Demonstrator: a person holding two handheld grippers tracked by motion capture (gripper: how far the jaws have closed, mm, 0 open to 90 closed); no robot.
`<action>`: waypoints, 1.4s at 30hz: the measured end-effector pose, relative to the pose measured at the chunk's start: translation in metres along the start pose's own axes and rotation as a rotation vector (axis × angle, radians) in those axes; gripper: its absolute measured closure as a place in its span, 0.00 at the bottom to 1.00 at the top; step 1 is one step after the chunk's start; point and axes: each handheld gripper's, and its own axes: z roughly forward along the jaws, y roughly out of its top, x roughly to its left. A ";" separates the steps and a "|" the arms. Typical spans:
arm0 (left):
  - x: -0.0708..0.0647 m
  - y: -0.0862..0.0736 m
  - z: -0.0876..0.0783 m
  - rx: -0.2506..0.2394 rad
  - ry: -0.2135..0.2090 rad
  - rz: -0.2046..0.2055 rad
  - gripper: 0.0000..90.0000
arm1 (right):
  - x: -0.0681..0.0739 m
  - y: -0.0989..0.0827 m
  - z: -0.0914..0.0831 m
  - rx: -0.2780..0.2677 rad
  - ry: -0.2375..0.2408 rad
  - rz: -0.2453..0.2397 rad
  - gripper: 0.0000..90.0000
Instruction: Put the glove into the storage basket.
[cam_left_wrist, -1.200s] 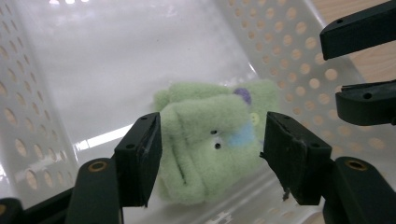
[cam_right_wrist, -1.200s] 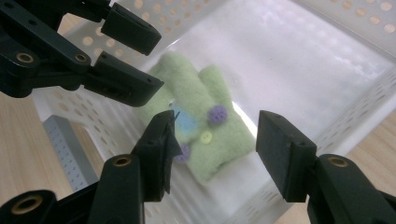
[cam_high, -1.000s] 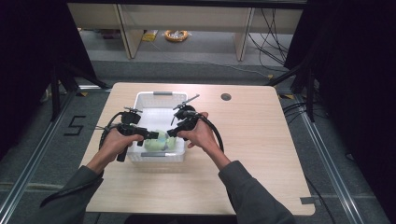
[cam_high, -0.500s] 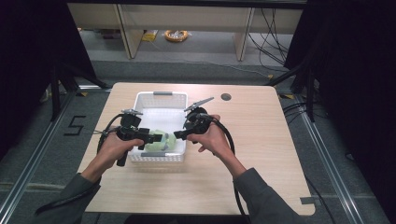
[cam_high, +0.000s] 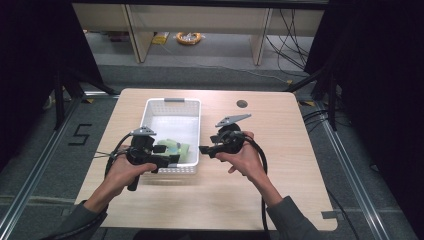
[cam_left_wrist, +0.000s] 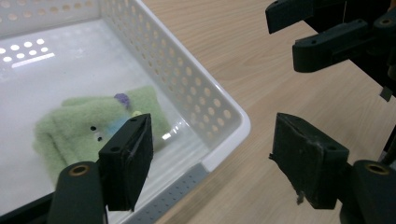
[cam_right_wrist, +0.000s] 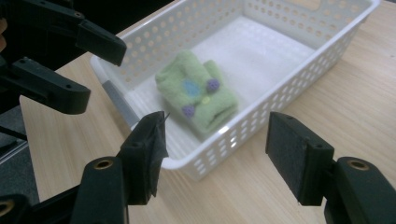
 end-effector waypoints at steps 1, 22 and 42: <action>-0.003 -0.001 0.000 -0.007 0.002 0.007 0.32 | 0.000 -0.003 -0.004 -0.009 -0.001 -0.001 0.43; -0.042 -0.031 0.008 -0.038 -0.044 0.090 0.23 | -0.013 -0.073 -0.034 -0.083 0.007 0.039 0.34; -0.061 -0.068 0.024 -0.064 -0.087 0.117 0.20 | -0.004 -0.113 -0.042 -0.073 0.009 0.066 0.31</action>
